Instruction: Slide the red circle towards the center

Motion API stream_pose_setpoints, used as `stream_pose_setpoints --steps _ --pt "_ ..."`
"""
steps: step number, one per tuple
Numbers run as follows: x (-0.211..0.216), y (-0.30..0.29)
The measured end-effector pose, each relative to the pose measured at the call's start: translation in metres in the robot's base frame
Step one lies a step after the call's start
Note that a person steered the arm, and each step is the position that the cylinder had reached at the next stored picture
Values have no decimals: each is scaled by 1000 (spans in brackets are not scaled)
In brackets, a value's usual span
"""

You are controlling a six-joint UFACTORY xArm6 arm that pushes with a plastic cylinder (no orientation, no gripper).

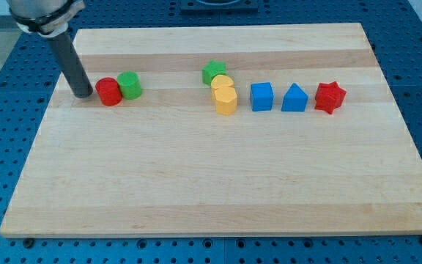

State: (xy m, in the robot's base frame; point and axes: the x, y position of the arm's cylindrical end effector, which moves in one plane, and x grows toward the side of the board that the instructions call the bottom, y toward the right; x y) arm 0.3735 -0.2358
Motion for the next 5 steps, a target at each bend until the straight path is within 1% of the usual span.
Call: stream_pose_setpoints --steps 2,5 --pt "0 38" --pt "0 72"
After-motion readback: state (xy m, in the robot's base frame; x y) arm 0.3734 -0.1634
